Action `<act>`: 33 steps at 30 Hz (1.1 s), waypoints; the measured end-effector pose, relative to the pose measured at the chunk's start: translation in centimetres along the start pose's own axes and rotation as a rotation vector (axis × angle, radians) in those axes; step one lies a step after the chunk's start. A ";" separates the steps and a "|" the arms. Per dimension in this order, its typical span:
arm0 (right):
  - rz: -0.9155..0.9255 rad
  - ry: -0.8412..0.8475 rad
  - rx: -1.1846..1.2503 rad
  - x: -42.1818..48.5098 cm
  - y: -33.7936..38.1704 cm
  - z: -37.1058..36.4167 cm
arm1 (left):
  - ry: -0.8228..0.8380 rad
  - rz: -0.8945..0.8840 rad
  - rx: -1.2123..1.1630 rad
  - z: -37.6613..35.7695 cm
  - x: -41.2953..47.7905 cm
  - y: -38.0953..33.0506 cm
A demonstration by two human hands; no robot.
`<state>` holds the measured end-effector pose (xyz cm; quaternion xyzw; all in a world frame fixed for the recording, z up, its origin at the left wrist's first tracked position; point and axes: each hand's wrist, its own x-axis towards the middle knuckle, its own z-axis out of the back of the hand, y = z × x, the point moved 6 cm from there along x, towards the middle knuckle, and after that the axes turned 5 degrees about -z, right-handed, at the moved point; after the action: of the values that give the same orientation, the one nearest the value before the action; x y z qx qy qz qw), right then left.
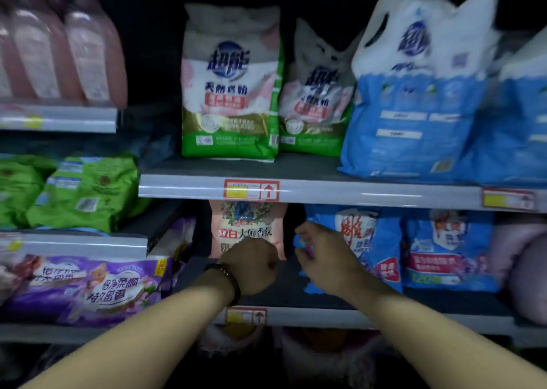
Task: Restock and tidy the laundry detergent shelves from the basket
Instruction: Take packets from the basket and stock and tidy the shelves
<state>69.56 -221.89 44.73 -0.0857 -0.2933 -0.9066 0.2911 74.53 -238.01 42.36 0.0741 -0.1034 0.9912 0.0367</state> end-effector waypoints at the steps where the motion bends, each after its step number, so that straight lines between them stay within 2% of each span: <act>1: 0.006 -0.017 -0.005 -0.6 0.1 1.9 | -0.027 -0.027 -0.008 1.7 -0.4 -1.5; 4: -0.016 -0.064 -0.051 -2.1 0.1 8.2 | -0.072 -0.103 -0.002 6.4 -1.0 -6.0; 7: -0.079 -0.143 -0.072 -2.9 -0.8 14.6 | -0.154 -0.207 0.116 10.3 -0.5 -10.2; 10: -0.137 -0.198 -0.080 -3.5 -2.2 20.2 | -0.214 -0.373 0.322 13.4 0.9 -14.3; 12: -0.179 -0.218 -0.098 -3.5 -3.6 23.4 | -0.326 -0.504 0.483 15.5 2.4 -17.0; 14: -0.226 -0.256 -0.085 -3.2 -5.1 26.3 | -0.431 -0.619 0.556 16.8 4.2 -19.3; 17: -0.315 -0.326 0.003 -2.6 -7.3 29.5 | -0.474 -0.746 0.608 16.2 7.6 -20.7; 21: -0.406 -0.355 0.068 -0.9 -10.2 31.2 | -0.493 -0.938 0.805 13.0 11.6 -20.8; 29: -0.420 -0.292 0.162 4.0 -12.7 29.6 | -0.546 -1.111 0.785 9.5 14.4 -20.6; 33: -0.394 -0.283 0.168 5.5 -12.2 29.2 | -0.573 -1.165 0.863 8.8 14.5 -20.9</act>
<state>57.55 -199.51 64.35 -0.1284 -0.4165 -0.8972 0.0708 63.30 -218.62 57.34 0.3774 0.3418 0.7068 0.4911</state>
